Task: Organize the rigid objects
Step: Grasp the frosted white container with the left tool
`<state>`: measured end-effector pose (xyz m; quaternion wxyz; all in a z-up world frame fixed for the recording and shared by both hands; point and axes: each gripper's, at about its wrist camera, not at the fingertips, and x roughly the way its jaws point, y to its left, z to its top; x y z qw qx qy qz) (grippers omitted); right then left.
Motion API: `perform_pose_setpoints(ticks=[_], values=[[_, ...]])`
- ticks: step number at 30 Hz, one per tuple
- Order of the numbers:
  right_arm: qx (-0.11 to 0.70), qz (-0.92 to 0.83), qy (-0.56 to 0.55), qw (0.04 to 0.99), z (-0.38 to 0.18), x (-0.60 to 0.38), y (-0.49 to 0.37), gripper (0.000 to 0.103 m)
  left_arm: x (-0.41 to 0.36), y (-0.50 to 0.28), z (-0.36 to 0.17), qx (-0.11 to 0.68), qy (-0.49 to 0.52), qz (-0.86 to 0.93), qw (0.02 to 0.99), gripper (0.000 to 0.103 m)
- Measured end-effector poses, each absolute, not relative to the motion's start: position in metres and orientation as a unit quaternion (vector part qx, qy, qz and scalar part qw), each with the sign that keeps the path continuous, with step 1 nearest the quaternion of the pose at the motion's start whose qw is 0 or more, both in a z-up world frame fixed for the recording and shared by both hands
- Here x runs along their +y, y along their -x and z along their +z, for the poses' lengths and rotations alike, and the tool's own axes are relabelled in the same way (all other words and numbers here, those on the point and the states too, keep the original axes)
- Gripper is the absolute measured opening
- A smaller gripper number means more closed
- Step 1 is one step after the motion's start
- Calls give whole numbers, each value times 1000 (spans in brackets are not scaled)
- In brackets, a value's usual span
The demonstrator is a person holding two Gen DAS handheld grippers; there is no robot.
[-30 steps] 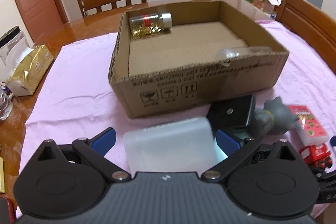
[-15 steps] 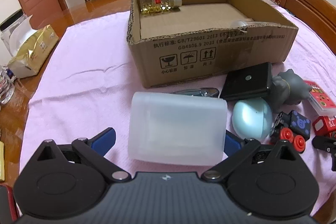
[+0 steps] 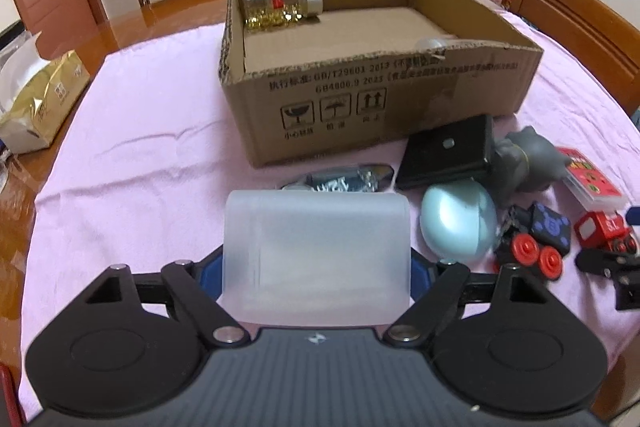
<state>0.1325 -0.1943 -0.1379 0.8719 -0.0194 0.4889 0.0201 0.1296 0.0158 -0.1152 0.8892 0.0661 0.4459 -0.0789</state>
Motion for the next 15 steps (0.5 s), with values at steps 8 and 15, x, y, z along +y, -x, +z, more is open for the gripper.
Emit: perform_pose_setpoints(ticks=[8,15], values=[[504,21,19,863,-136,-189,-134,103,24,-112,-112,480,-61,-90,870,83],[512,69,43,855,-135,-168,-132,101,23,-114,-112,475,-63,-86,874,88]])
